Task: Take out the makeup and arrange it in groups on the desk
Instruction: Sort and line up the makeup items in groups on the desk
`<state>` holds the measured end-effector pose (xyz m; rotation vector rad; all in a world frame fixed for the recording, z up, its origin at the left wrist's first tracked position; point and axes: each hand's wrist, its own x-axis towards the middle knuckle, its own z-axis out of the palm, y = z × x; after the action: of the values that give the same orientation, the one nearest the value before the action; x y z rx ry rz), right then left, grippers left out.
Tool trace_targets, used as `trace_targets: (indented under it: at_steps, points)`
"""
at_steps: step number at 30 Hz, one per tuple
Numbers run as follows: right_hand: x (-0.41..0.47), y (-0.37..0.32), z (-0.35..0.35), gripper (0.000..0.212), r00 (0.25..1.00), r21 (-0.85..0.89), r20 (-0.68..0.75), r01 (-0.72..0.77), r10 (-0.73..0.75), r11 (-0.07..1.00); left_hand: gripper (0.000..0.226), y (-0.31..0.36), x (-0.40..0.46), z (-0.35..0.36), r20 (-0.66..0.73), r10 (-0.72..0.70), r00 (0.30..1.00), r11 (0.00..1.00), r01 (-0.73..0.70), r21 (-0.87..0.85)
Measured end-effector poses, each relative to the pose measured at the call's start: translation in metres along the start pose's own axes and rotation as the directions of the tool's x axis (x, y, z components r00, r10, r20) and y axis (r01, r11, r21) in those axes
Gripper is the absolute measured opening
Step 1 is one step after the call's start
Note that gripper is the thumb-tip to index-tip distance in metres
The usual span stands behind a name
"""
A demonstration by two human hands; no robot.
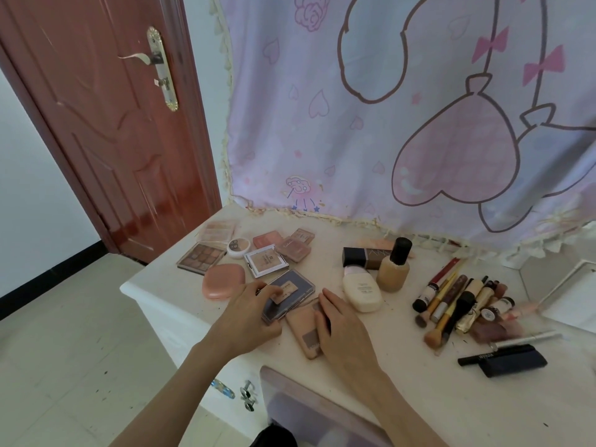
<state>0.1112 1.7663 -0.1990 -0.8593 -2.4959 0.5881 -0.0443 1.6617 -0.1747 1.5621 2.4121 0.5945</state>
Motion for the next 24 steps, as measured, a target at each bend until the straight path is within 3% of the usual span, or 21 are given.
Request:
trace_targets:
  at_steps: [7, 10, 12, 15, 18, 24]
  points:
    - [-0.003, -0.005, 0.0, 0.045, 0.999, 0.017, -0.028, -0.016, 0.017, 1.0, 0.049, 0.011, -0.004, -0.022, -0.063, -0.171, 0.983, 0.897, 0.129, -0.423]
    - [-0.002, -0.012, -0.007, 0.056, 0.991, 0.156, -0.133, 0.006, 0.015, 0.988, 0.043, 0.019, -0.01, -0.028, -0.041, -0.222, 0.974, 0.725, 0.137, -0.675]
    - [0.004, -0.02, -0.02, 0.045, 0.988, 0.365, -0.132, -0.028, 0.082, 0.93, 0.039, 0.028, -0.013, -0.03, -0.002, -0.234, 0.972, 0.555, 0.132, -0.821]
    - [0.016, -0.032, -0.039, 0.031, 0.982, 0.64, 0.069, -0.18, 0.177, 0.747, 0.038, 0.042, -0.013, -0.029, 0.021, -0.206, 0.978, 0.399, 0.103, -0.911]
    - [0.024, -0.041, -0.051, 0.02, 0.966, 0.719, 0.182, -0.257, 0.182, 0.646, 0.046, 0.055, -0.012, -0.029, 0.012, -0.14, 0.99, 0.398, 0.067, -0.915]
    - [0.026, -0.04, -0.061, 0.022, 0.976, 0.816, 0.177, -0.219, 0.13, 0.535, 0.048, 0.075, -0.013, -0.03, -0.111, -0.043, 0.993, 0.562, -0.068, -0.825]
